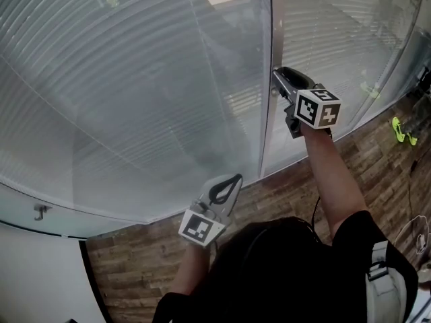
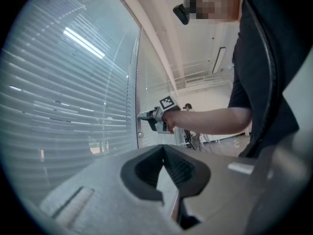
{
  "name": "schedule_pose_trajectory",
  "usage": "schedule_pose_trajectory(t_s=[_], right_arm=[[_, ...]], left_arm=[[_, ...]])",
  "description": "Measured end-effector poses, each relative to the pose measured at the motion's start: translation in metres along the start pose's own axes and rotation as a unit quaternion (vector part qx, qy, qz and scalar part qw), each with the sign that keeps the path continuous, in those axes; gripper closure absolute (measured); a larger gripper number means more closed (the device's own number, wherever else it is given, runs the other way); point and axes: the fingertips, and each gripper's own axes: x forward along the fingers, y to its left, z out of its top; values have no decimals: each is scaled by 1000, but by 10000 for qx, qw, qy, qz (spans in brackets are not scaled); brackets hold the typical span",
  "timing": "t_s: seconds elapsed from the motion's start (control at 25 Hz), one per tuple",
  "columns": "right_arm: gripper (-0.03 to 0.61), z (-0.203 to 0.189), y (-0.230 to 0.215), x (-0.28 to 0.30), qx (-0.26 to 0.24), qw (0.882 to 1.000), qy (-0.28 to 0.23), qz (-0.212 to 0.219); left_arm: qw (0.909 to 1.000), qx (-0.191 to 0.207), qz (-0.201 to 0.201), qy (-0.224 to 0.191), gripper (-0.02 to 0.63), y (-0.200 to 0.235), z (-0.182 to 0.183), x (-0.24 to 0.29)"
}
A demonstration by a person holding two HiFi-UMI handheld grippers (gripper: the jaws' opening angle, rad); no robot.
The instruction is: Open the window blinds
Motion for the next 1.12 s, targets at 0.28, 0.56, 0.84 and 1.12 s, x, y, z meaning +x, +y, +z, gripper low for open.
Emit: schedule_pose_trajectory(t_s=[0.28, 0.56, 0.84, 1.12], right_arm=[[448, -1, -2, 0, -45, 10000, -5, -34], [446, -1, -1, 1, -85, 10000, 33, -2], [436, 0, 0, 2, -200, 9998, 54, 51], [374, -5, -5, -9, -969, 9950, 225, 79]], left_arm=[[10000, 52, 2, 2, 609, 1, 3, 0], [10000, 88, -40, 17, 609, -3, 4, 3], [10000, -7, -75, 11, 609, -3, 2, 6], [10000, -62, -73, 26, 609, 0, -2, 8]])
